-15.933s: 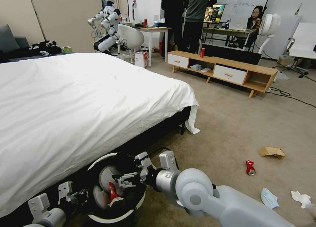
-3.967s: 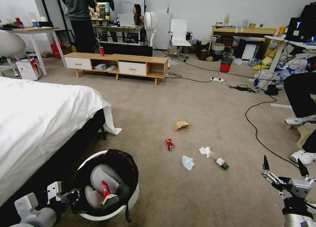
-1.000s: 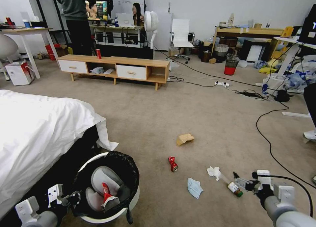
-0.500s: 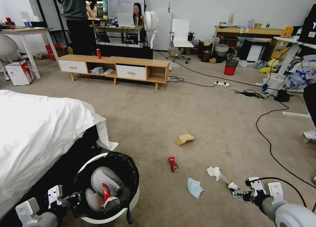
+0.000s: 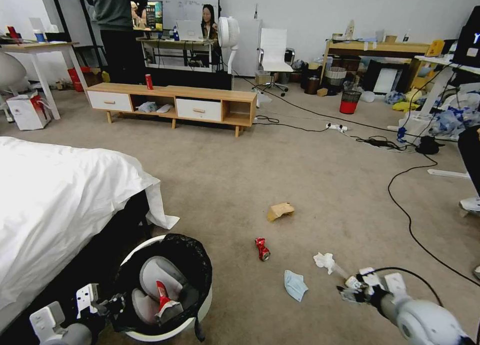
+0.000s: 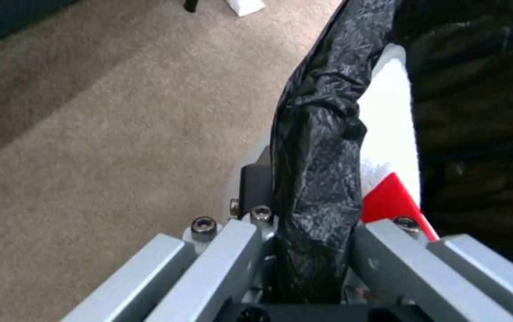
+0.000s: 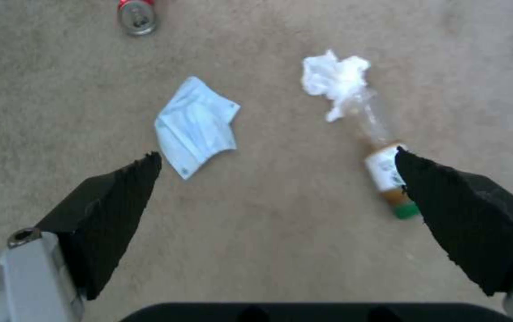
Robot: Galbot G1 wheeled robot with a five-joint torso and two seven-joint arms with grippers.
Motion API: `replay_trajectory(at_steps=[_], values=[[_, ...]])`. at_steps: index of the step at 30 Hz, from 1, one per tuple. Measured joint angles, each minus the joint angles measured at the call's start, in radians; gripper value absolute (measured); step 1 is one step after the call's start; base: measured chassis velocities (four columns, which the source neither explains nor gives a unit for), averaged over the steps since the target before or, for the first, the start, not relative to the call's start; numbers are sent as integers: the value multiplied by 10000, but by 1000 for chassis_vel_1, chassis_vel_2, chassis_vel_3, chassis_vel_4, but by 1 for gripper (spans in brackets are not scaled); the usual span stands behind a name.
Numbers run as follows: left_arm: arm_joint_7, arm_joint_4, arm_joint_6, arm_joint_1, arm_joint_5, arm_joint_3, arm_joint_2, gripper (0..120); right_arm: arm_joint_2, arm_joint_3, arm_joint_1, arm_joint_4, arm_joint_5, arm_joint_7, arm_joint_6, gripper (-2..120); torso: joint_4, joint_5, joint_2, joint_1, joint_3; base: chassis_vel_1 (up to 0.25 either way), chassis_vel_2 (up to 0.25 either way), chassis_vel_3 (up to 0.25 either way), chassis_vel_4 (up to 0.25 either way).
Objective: Pick up the trash bin, then pick up the garbage from the floor and place it into the trash bin.
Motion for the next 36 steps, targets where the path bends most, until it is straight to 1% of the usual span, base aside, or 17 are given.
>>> replay_trajectory(at_steps=[3,5,11,12,13,15,18,19,23,31,36], values=[[-1,10,0,-12,1,-2,15,1,61,-182,169,-219,1,-2,33,100,-1,4,0,0,0,0,0,0,0],[-5,114,0,-63,-6,-5,81,1,219,-635,498,-825,-48,-1,198,100,-12,0,0,0,0,0,0,0,0],[-5,284,0,-160,-23,17,129,1,442,-819,864,-1854,-403,29,312,100,-5,1,0,0,-1,0,0,0,0],[-5,308,0,-168,-28,17,137,1,456,-779,875,-2165,-597,-25,436,100,-6,1,0,0,0,0,0,0,0],[-5,308,0,-168,-28,17,137,1,456,-779,875,-2165,-597,-25,436,100,-6,1,0,0,0,0,0,0,0],[0,330,0,-173,-31,20,142,1,463,-698,857,-2498,-773,-115,728,100,-11,1,0,0,0,0,0,0,0],[11,331,0,-172,-33,32,130,1,508,-669,857,-2597,-798,-150,814,100,-12,0,0,0,-1,0,0,0,0],[13,331,0,-170,-26,44,112,1,602,-737,942,-2661,-791,-151,909,100,-8,1,0,0,-1,0,0,0,0],[15,331,0,-167,-22,55,104,1,697,-892,1052,-2653,-730,-152,1124,100,-6,1,0,0,-1,0,0,0,0],[14,328,0,-168,-14,41,99,1,1065,-1761,1762,-2652,-318,-233,1684,100,-6,0,0,0,-1,0,0,0,0],[14,336,-1,-168,-14,35,111,1,1304,-2089,2083,-2895,-268,-295,1788,100,-6,0,0,0,-1,0,0,0,0]])
